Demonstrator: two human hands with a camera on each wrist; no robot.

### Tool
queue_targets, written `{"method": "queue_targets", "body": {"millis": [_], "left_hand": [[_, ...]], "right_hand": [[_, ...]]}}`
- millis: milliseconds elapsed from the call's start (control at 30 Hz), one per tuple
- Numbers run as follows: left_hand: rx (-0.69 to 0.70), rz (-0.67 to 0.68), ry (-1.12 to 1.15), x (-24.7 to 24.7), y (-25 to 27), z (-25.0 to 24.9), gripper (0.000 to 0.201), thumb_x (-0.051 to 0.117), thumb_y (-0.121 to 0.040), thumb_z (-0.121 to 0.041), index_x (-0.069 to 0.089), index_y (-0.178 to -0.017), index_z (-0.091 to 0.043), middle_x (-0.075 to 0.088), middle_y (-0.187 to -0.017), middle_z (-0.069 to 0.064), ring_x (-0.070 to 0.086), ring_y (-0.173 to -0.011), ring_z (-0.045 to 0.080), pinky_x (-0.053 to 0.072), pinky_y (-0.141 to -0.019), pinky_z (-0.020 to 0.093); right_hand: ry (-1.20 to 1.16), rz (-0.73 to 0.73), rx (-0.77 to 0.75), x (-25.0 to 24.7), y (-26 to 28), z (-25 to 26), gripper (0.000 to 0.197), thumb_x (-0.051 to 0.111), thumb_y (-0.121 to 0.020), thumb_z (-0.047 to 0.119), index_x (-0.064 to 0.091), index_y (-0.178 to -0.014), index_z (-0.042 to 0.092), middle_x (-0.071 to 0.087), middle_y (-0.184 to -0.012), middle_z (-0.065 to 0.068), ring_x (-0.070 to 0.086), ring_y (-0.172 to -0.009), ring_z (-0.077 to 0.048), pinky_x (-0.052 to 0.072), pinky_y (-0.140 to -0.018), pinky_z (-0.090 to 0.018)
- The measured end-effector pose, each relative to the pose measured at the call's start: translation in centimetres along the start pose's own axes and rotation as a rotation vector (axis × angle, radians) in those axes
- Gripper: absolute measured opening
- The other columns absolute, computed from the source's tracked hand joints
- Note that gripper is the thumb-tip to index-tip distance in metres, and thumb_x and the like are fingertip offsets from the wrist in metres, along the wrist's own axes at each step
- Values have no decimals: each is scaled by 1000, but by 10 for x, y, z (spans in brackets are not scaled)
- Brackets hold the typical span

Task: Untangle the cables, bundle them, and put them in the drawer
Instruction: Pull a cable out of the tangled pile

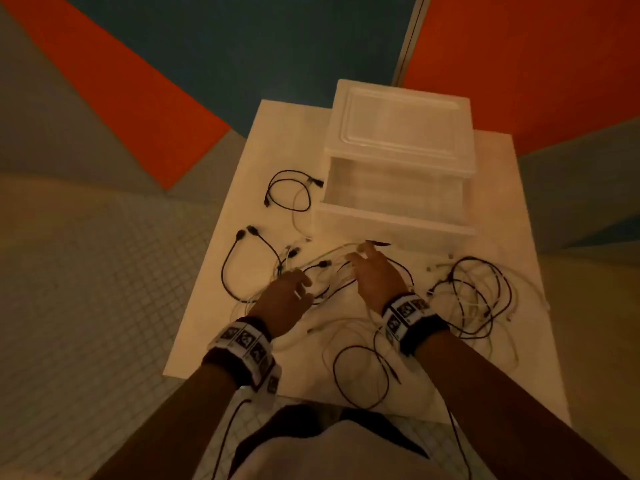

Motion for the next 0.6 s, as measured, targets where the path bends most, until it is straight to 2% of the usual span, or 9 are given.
{"method": "queue_targets", "body": {"millis": [33, 100, 200, 267, 333, 367, 433, 500, 600], "left_hand": [[8, 18, -11, 4, -3, -2, 20, 60, -94, -25, 57, -111, -16, 57, -102, 0, 57, -86, 19, 47, -75, 32], [21, 83, -67, 13, -7, -8, 26, 57, -96, -27, 56, -118, -14, 56, -111, 2, 55, -96, 21, 46, -84, 35], [69, 164, -78, 30, -8, -13, 25, 49, -99, -32, 57, -116, -15, 60, -112, 4, 57, -98, 22, 47, -87, 41], [83, 176, -89, 36, -10, -13, 25, 45, -100, -35, 58, -113, -17, 62, -108, 5, 58, -94, 23, 48, -84, 43], [83, 158, -98, 39, -14, -14, 25, 46, -99, -34, 60, -114, -19, 64, -109, 5, 59, -94, 22, 49, -84, 41], [86, 152, -100, 40, -16, -16, 25, 48, -99, -33, 61, -115, -19, 64, -111, 3, 60, -96, 21, 49, -85, 40], [87, 156, -103, 43, -20, -17, 26, 49, -98, -33, 61, -118, -21, 64, -115, 0, 59, -98, 18, 49, -87, 38], [75, 165, -91, 45, -22, -15, 28, 50, -98, -34, 62, -119, -22, 64, -118, -1, 59, -99, 15, 49, -89, 35], [66, 165, -73, 45, -24, -16, 25, 52, -96, -33, 66, -115, -24, 66, -115, -1, 61, -98, 14, 50, -88, 34]], "right_hand": [[43, 55, -17, -1, -4, 2, 34, 48, -87, 0, 58, -117, 11, 44, -131, -11, 50, -115, -32, 47, -88, -39], [108, 39, -61, -19, -7, 7, 22, 48, -87, 3, 62, -102, 12, 55, -112, -11, 49, -109, -33, 40, -78, -36], [160, -146, -86, -73, -5, 13, 17, 50, -90, 18, 65, -87, 27, 62, -91, 2, 49, -97, -26, 23, -71, -32], [49, -259, -53, -111, -2, 8, 19, 51, -90, 22, 68, -83, 27, 63, -85, 6, 50, -90, -22, 29, -72, -34], [-189, -299, -73, -145, 1, 8, 21, 53, -90, 16, 69, -81, 23, 67, -85, 5, 56, -85, -20, 41, -77, -36], [-318, -307, -83, -160, 5, 9, 20, 54, -91, 12, 69, -81, 18, 68, -85, 2, 59, -83, -18, 44, -77, -33], [-482, -323, -82, -188, 12, 10, 19, 54, -93, 8, 69, -82, 14, 69, -84, 0, 60, -78, -13, 43, -73, -25], [-551, -357, -75, -212, 20, 11, 19, 54, -95, 11, 69, -84, 13, 68, -81, 2, 56, -70, -11, 41, -67, -23], [-658, -451, -105, -244, 34, 16, 20, 52, -98, 11, 68, -87, 7, 62, -66, 19, 48, -57, 3, 34, -57, -12]]}}
Point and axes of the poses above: each hand's wrist, its own y-axis away from the middle knuckle, its own x-axis out of the palm, z = x × y, the point moved 7 cm from there along -y, towards the middle knuckle
